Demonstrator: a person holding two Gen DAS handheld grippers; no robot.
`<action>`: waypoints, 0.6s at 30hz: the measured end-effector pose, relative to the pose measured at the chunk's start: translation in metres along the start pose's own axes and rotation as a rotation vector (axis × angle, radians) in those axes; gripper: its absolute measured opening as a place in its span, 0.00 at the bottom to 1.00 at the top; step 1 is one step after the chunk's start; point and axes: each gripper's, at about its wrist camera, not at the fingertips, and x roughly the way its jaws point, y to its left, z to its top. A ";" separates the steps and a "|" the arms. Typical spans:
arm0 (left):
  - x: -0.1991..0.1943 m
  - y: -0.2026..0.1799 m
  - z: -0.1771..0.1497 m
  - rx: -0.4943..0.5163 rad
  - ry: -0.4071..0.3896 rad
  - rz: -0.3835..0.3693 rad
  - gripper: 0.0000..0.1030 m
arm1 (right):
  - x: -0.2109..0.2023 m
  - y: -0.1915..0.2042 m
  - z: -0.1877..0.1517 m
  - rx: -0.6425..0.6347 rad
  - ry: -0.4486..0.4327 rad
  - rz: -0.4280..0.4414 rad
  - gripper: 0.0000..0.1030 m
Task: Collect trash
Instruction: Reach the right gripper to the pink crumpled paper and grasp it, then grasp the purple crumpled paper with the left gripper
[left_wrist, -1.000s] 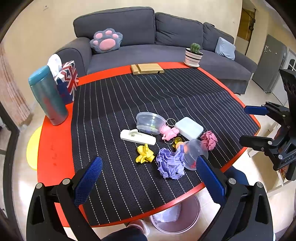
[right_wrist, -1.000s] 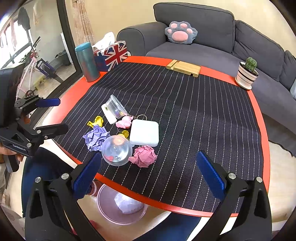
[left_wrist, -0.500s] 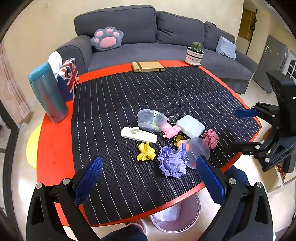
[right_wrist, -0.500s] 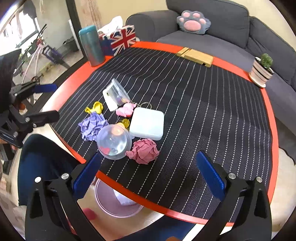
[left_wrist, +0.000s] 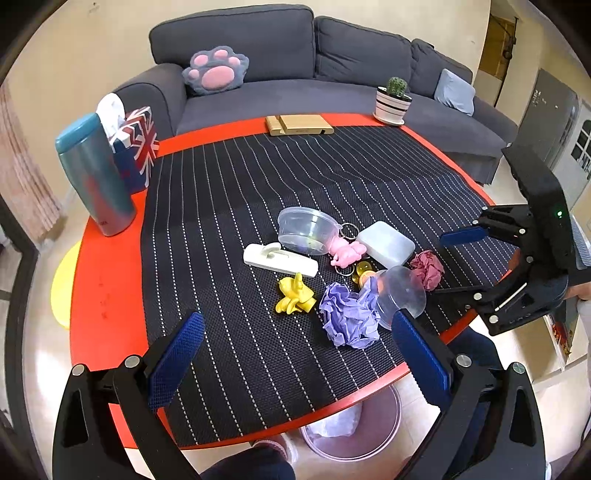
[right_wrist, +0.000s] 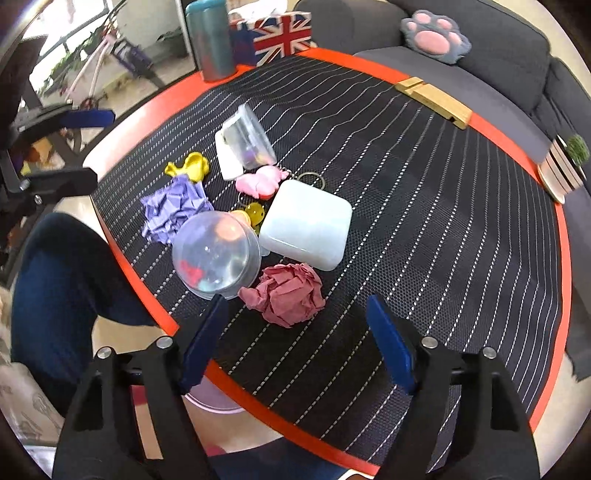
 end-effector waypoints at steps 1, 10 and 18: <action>0.000 0.000 -0.001 -0.001 0.001 0.000 0.94 | 0.002 0.000 0.001 -0.006 0.002 0.003 0.67; 0.004 0.004 -0.003 -0.030 0.016 -0.030 0.94 | 0.007 0.000 0.005 -0.027 0.003 0.004 0.39; 0.008 0.001 -0.003 -0.034 0.022 -0.048 0.94 | -0.001 -0.002 0.003 0.000 -0.026 0.024 0.35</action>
